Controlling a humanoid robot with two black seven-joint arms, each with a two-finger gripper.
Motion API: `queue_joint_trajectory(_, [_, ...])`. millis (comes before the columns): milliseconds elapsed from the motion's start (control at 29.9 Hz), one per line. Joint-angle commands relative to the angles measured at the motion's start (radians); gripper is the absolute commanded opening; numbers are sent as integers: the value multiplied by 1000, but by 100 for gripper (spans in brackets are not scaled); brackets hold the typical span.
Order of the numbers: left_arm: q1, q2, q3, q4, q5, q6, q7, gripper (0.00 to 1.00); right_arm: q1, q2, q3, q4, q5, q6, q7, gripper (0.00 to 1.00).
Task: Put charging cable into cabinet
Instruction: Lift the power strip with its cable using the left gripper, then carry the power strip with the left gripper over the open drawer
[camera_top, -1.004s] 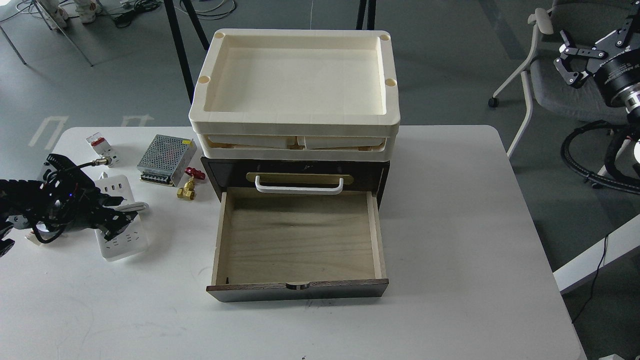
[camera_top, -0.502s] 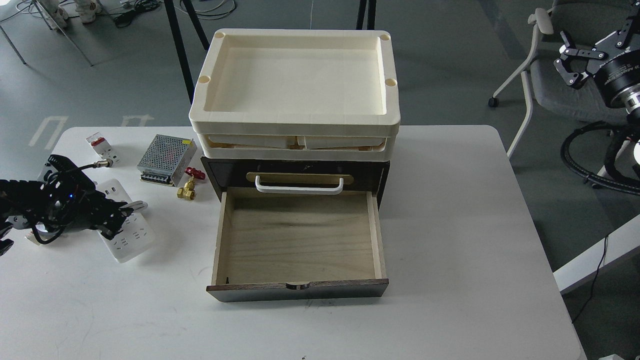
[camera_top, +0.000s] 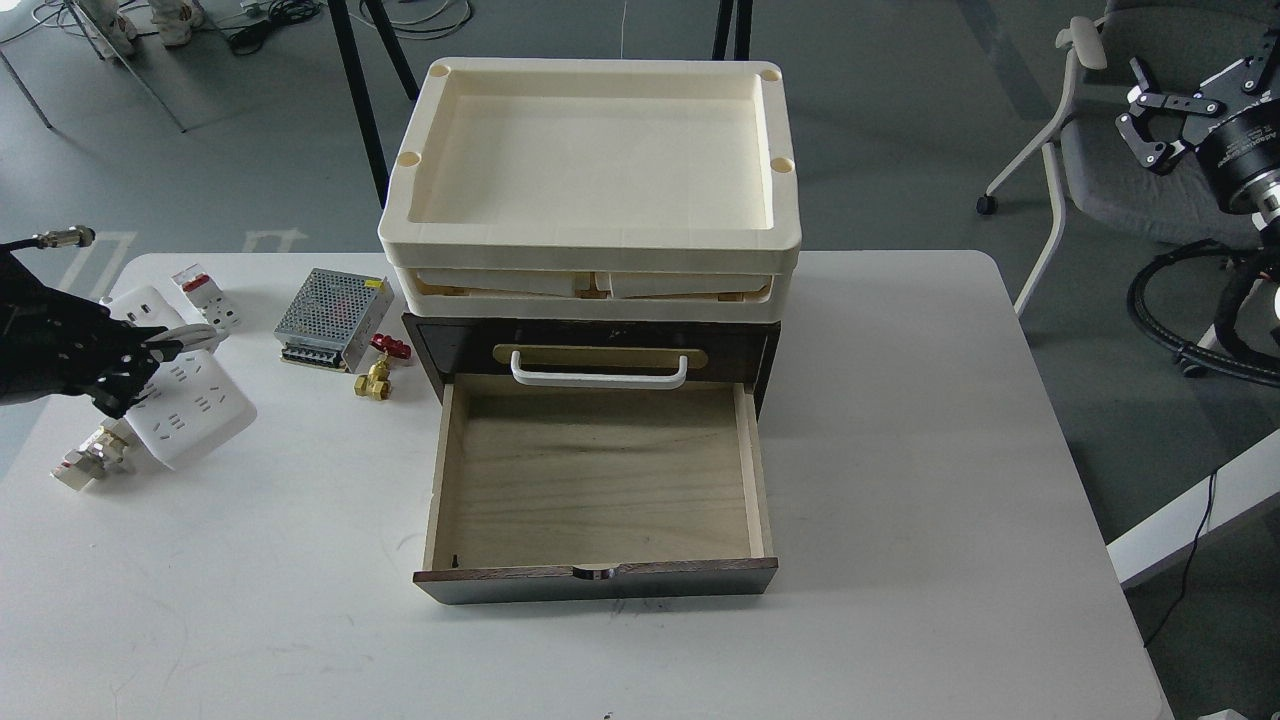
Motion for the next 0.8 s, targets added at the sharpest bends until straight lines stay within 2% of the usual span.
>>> queue_joint_trajectory(0, [-2,141,-2,-171,-155,-52,0,0,-2,-4,1,0,0,0,-1,100])
queue_joint_trajectory(167, [-5,287,-5,-355,-350,-139,0,0,-2,-4,1,-3,0,0,-1,100])
queue_joint_trajectory(301, [-5,300,-3,-447,-545,-151,0,0,-2,-4,1,-1,0,0,-1,100])
queue_joint_trajectory(368, [-3,286,-3,-480,-658,-193,0,0,-2,-4,1,-1,0,0,-1,100])
queue_joint_trajectory(435, [-5,248,-3,-500,-752,-219,0,0,-2,-5,1,-1,0,0,-1,100])
queue_joint_trajectory(636, [0,99,-3,-498,-1048,-220,0,0,-3,-13,1,-6,0,0,-1,100])
queue_joint_trajectory(770, [7,-30,-5,-498,-1143,-188,0,0,-3,-14,0,-11,0,0,-1,100])
